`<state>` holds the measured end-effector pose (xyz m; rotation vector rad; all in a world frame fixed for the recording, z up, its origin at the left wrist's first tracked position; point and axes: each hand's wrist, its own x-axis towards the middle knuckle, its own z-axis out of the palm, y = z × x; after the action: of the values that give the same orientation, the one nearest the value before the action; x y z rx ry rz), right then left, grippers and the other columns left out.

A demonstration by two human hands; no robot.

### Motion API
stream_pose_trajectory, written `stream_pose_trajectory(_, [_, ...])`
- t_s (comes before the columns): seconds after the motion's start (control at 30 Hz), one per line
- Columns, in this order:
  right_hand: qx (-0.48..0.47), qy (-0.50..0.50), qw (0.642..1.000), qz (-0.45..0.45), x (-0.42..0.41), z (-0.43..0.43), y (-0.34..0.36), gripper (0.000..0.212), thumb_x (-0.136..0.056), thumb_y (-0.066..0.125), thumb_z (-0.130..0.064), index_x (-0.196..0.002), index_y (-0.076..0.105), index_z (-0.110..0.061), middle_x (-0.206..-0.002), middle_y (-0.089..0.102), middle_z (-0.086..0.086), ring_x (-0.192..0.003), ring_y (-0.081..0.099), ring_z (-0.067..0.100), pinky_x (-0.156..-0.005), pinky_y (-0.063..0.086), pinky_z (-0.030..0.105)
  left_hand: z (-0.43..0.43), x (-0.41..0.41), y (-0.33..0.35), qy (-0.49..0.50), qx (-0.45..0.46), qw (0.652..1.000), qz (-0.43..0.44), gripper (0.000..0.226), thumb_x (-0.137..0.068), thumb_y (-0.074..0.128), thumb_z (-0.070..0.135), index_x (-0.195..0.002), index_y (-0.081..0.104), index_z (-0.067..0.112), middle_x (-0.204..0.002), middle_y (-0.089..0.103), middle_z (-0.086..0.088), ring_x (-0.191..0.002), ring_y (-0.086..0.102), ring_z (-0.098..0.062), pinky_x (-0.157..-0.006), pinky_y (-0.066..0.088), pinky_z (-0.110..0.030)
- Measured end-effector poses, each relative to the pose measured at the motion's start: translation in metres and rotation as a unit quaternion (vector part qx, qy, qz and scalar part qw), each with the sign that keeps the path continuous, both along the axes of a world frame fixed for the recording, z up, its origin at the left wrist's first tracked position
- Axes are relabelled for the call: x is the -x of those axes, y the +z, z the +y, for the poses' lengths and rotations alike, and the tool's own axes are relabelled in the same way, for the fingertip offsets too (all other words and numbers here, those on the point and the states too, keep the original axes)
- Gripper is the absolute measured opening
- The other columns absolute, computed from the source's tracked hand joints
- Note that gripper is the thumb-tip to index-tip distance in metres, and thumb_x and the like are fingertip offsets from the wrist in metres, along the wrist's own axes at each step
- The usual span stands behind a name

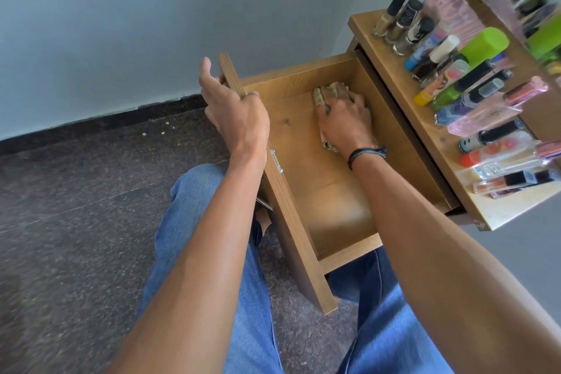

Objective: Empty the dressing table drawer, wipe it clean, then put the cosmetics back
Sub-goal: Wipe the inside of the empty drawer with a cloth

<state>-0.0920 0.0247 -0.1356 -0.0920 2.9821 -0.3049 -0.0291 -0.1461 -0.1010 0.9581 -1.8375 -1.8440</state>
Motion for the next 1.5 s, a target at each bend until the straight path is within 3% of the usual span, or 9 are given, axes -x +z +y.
stream_pose_trajectory(0.13, [0.021, -0.026, 0.999, 0.021, -0.007, -0.009, 0.0, 0.049, -0.104, 0.037, -0.036, -0.151, 0.046, -0.027, -0.164, 0.034, 0.0, -0.143, 0.031, 0.033, -0.113, 0.03, 0.049, 0.0, -0.001, 0.002, 0.005, 0.0, 1.0, 0.004, 0.086, -0.079, 0.047, -0.002, -0.149, 0.025, 0.042, -0.147, 0.046, 0.004, -0.124, 0.053, -0.032, -0.101, 0.05, -0.054])
stream_pose_trajectory(0.23, [0.05, -0.021, 0.998, 0.033, -0.018, -0.022, 0.003, 0.04, -0.1, 0.045, -0.032, -0.138, 0.053, -0.021, -0.142, 0.059, 0.01, -0.137, 0.039, 0.033, -0.108, 0.034, 0.048, 0.001, 0.0, 0.002, 0.002, -0.011, 1.0, 0.003, 0.085, -0.082, 0.049, -0.004, -0.153, 0.024, 0.035, -0.148, 0.045, 0.003, -0.127, 0.05, -0.029, -0.104, 0.048, -0.052])
stream_pose_trajectory(0.33, [0.067, 0.022, 0.997, 0.041, -0.038, -0.05, 0.001, 0.033, -0.098, 0.048, -0.035, -0.128, 0.057, -0.027, -0.129, 0.066, 0.006, -0.131, 0.044, 0.029, -0.1, 0.035, 0.043, 0.0, 0.0, 0.002, 0.003, -0.023, 1.0, 0.001, 0.084, -0.083, 0.051, -0.003, -0.154, 0.025, 0.032, -0.146, 0.045, 0.004, -0.128, 0.047, -0.024, -0.109, 0.044, -0.049])
stream_pose_trajectory(0.57, [0.132, 0.106, 0.985, -0.01, -0.057, -0.07, 0.0, 0.048, -0.096, 0.047, -0.024, -0.144, 0.05, -0.023, -0.141, 0.061, 0.006, -0.134, 0.038, 0.03, -0.098, 0.029, 0.043, 0.0, -0.002, 0.005, 0.008, -0.029, 1.0, 0.0, 0.081, -0.087, 0.052, -0.006, -0.154, 0.027, 0.031, -0.148, 0.045, 0.005, -0.13, 0.04, -0.021, -0.108, 0.044, -0.05])
stream_pose_trajectory(0.8, [0.121, 0.201, 0.971, -0.034, -0.054, -0.026, -0.009, 0.045, -0.103, 0.052, -0.044, -0.148, 0.049, -0.037, -0.155, 0.048, -0.009, -0.142, 0.038, 0.022, -0.113, 0.036, 0.052, 0.0, -0.002, 0.006, 0.005, -0.03, 1.0, 0.003, 0.081, -0.083, 0.051, -0.001, -0.153, 0.028, 0.033, -0.147, 0.045, 0.005, -0.128, 0.044, -0.023, -0.108, 0.044, -0.048])
stream_pose_trajectory(0.93, [0.125, 0.148, 0.981, -0.028, -0.039, 0.012, -0.005, 0.046, -0.107, 0.047, -0.041, -0.153, 0.044, -0.033, -0.164, 0.032, -0.011, -0.15, 0.029, 0.026, -0.122, 0.024, 0.051, 0.0, 0.0, 0.004, 0.0, -0.025, 1.0, 0.007, 0.082, -0.085, 0.053, -0.003, -0.153, 0.026, 0.034, -0.147, 0.045, 0.004, -0.128, 0.049, -0.028, -0.106, 0.047, -0.049])
stream_pose_trajectory(1.17, [0.045, 0.019, 0.999, 0.001, -0.033, 0.029, 0.001, 0.048, -0.11, 0.033, -0.038, -0.156, 0.037, -0.026, -0.168, 0.025, 0.001, -0.154, 0.022, 0.023, -0.122, 0.025, 0.045, -0.001, 0.002, 0.001, 0.007, -0.023, 1.0, 0.009, 0.081, -0.089, 0.054, -0.008, -0.154, 0.028, 0.032, -0.147, 0.045, 0.004, -0.13, 0.046, -0.026, -0.105, 0.049, -0.048])
stream_pose_trajectory(1.3, [0.015, 0.071, 0.997, 0.012, -0.056, -0.003, 0.006, 0.047, -0.111, 0.032, -0.021, -0.158, 0.034, -0.02, -0.167, 0.024, 0.012, -0.156, 0.018, 0.028, -0.125, 0.016, 0.038, 0.0, 0.002, 0.002, 0.009, -0.02, 1.0, 0.006, 0.079, -0.087, 0.052, -0.005, -0.153, 0.03, 0.032, -0.146, 0.044, 0.004, -0.13, 0.043, -0.025, -0.106, 0.048, -0.047])
stream_pose_trajectory(1.5, [0.036, 0.162, 0.985, -0.034, -0.095, -0.038, -0.003, 0.047, -0.109, 0.038, -0.023, -0.156, 0.033, -0.032, -0.17, 0.019, 0.001, -0.156, 0.018, 0.029, -0.117, 0.034, 0.053, -0.002, 0.001, 0.002, 0.009, -0.025, 1.0, 0.001, 0.078, -0.084, 0.05, -0.001, -0.151, 0.032, 0.034, -0.145, 0.045, 0.005, -0.125, 0.051, -0.025, -0.105, 0.048, -0.048])
